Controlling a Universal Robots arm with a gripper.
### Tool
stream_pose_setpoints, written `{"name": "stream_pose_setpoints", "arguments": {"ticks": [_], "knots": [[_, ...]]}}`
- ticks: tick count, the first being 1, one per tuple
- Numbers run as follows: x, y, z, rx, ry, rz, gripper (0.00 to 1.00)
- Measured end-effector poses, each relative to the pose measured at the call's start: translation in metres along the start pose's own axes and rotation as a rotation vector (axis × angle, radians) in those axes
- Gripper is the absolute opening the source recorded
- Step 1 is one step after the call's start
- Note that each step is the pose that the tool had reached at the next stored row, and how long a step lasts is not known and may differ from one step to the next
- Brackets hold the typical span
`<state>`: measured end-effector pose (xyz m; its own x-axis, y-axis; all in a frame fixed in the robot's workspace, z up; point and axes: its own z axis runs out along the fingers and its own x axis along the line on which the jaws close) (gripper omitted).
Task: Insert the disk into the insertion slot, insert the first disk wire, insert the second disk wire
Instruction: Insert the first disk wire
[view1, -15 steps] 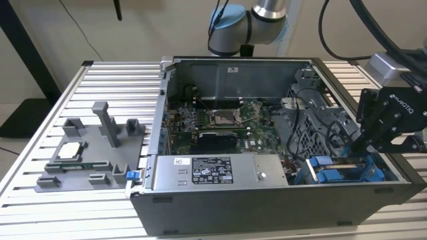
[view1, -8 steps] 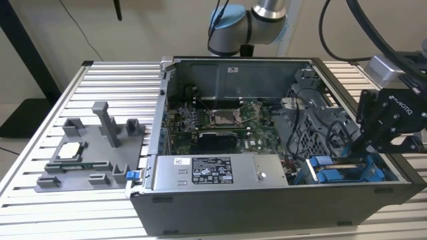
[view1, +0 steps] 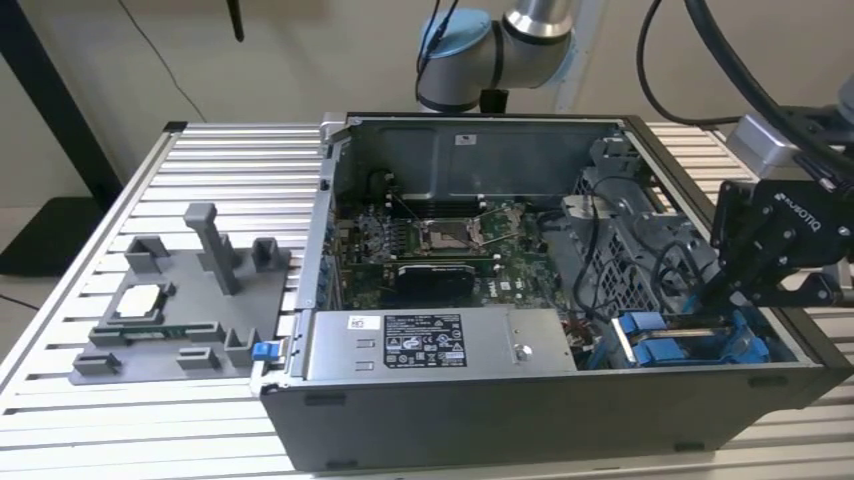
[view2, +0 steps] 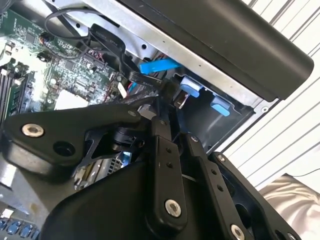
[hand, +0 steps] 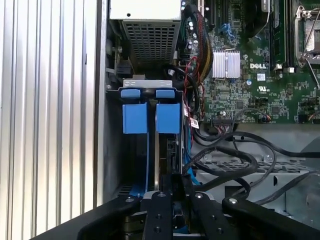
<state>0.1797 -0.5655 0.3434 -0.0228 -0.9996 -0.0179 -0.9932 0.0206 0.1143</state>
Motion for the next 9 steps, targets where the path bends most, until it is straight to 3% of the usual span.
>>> {"name": "stream_pose_setpoints", "arguments": {"ticks": [9], "knots": [[0.0000,-0.0022,0.0031,-0.0001,0.0000,0.000,0.00]]}}
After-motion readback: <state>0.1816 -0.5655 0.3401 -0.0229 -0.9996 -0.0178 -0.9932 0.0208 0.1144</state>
